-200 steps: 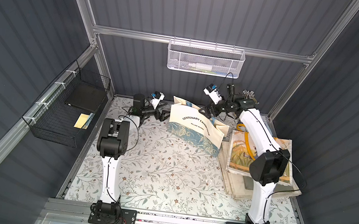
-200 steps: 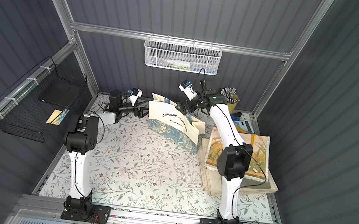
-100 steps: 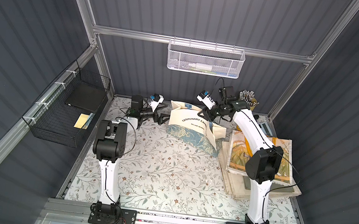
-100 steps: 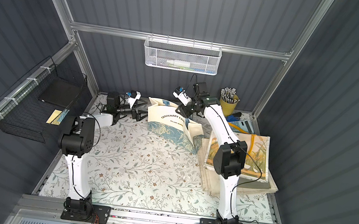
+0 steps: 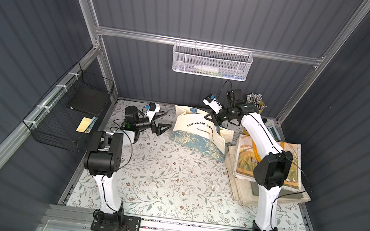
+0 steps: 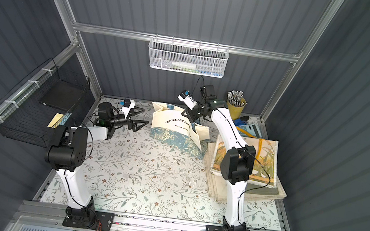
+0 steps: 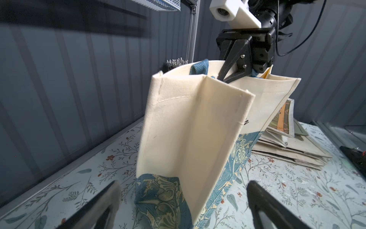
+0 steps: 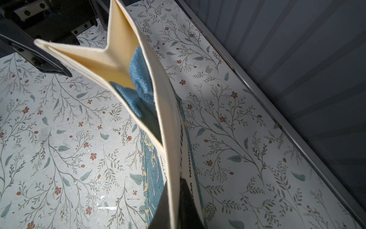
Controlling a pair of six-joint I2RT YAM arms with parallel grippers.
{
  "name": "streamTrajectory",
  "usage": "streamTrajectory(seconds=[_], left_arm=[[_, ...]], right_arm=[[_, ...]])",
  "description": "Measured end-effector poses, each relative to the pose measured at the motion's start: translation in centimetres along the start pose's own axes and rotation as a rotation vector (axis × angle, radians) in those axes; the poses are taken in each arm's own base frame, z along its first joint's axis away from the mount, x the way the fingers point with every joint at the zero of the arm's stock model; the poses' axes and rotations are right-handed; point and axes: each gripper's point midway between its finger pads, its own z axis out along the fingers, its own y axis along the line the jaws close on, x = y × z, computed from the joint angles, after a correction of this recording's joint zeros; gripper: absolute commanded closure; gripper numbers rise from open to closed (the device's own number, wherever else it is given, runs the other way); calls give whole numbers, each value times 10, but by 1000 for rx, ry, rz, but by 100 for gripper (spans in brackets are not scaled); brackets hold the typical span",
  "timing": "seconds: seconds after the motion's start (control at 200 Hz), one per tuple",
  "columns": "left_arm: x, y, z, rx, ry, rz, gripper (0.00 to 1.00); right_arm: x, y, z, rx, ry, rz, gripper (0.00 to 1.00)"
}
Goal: Put away the canvas bag
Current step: Press the canvas bag at the center of the board.
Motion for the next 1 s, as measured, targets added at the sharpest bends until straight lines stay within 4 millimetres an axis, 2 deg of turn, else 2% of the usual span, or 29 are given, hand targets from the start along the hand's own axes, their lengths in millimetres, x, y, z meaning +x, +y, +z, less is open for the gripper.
streamTrajectory(seconds=[0.125,0.22,0.29,0.46,0.525,0.766,1.001], left_arm=[[10,-15,24,51,69,57,1],[4,-26,42,80,61,100,0],[5,-24,50,60,49,116,0],[15,15,49,-95,4,89,0],[15,21,47,-125,-25,68,0],[18,17,40,-167,-50,66,1],[-2,9,50,15,-70,125,0]], right_arm=[[0,5,-2,-27,-7,7,100],[-1,9,-3,-38,-8,8,100],[-2,13,-4,-49,-9,2,100],[-3,30,-18,-93,-23,-46,100],[-2,35,-21,-106,-27,-54,100],[0,47,-25,-168,-43,-97,100],[5,61,-35,-216,-60,-208,100]])
